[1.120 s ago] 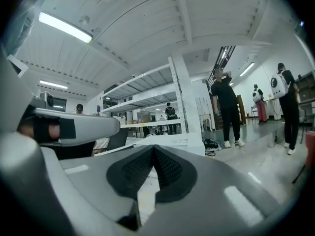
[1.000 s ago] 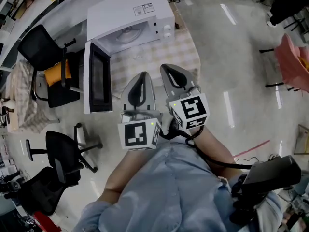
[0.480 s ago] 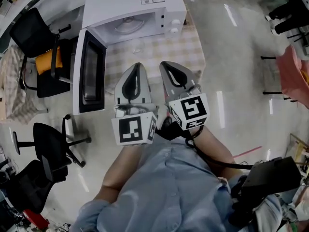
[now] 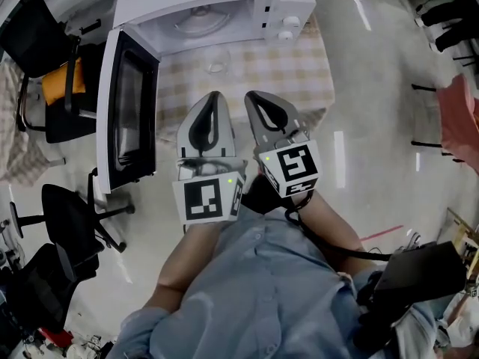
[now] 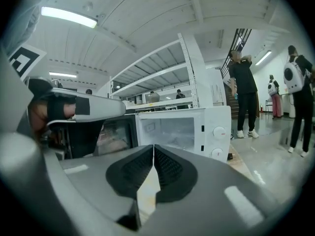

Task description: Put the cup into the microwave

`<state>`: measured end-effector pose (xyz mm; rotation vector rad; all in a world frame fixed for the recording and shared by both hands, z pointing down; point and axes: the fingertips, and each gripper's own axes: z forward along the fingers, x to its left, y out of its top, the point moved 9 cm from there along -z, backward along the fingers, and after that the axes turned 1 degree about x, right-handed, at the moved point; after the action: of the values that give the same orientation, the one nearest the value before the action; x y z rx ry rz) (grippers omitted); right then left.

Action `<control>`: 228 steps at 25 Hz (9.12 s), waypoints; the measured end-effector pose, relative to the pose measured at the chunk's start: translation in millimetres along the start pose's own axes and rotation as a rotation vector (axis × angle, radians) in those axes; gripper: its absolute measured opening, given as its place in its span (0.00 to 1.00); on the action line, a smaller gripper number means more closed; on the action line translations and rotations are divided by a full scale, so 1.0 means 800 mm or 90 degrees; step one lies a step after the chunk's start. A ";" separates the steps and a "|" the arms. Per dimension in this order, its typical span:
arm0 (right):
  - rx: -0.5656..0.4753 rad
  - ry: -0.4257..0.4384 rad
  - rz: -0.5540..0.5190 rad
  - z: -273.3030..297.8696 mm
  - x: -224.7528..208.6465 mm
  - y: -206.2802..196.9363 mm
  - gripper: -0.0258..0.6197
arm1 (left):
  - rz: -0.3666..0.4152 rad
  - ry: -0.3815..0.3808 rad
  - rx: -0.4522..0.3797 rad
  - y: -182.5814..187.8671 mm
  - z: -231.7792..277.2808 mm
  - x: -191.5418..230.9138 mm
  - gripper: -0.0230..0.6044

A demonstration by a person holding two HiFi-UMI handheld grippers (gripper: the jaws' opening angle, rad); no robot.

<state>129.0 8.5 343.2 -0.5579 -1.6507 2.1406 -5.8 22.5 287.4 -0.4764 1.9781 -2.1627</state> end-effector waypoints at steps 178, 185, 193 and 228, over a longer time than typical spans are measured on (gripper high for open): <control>0.000 -0.035 -0.032 0.273 -0.033 -0.019 0.04 | -0.073 0.043 0.078 -0.020 0.178 0.188 0.05; 0.010 -0.047 -0.028 0.282 -0.043 -0.023 0.04 | -0.073 0.044 0.081 -0.023 0.182 0.192 0.05; 0.007 -0.066 -0.034 0.285 -0.059 -0.020 0.04 | -0.075 0.039 0.076 -0.023 0.183 0.190 0.05; 0.030 -0.059 -0.001 0.332 -0.052 -0.020 0.04 | -0.083 -0.004 0.088 -0.092 0.232 0.208 0.05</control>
<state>25.9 -227.1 423.7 -0.4492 -1.6424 2.2287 -91.0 -199.5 392.2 -0.6042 1.8260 -2.3529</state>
